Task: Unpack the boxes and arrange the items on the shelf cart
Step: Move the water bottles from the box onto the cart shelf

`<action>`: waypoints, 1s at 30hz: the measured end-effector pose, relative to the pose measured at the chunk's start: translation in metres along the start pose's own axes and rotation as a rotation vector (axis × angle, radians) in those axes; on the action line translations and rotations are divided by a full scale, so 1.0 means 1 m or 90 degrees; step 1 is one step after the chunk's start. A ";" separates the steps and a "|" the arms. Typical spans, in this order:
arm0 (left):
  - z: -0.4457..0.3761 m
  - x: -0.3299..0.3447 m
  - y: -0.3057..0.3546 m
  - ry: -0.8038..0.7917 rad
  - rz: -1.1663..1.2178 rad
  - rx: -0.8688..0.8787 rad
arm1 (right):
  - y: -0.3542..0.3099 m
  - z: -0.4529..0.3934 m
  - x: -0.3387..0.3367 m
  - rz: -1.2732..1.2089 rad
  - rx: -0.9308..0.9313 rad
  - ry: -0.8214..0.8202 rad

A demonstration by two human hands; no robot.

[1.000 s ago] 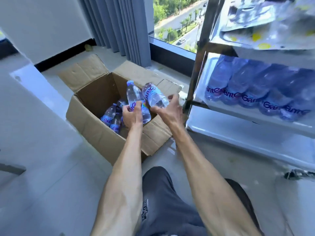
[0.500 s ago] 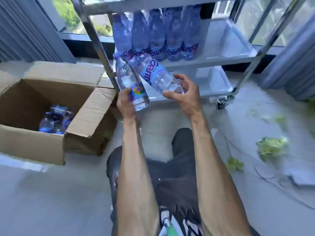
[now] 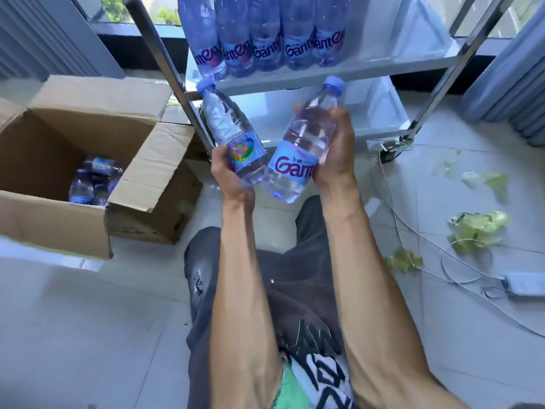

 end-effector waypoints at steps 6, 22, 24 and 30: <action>0.003 -0.008 -0.003 -0.111 -0.140 -0.067 | 0.064 0.017 -0.036 -0.250 0.193 0.072; -0.021 -0.018 -0.015 -0.103 0.057 -0.186 | 0.065 -0.008 -0.045 -0.086 0.195 0.206; -0.023 -0.015 -0.015 -0.112 0.062 -0.209 | 0.063 -0.009 -0.039 -0.116 0.202 0.165; -0.024 -0.008 -0.011 -0.171 0.045 -0.224 | 0.067 -0.009 -0.034 -0.044 0.254 0.117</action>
Point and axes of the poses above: each hand's wrist, its own z-axis away from the middle knuckle, its own x-axis out of the palm, y = z × x, the point moved 6 cm from there along -z, towards the middle knuckle, and after that the axes turned 13 degrees about -z, right-handed, at the moved point
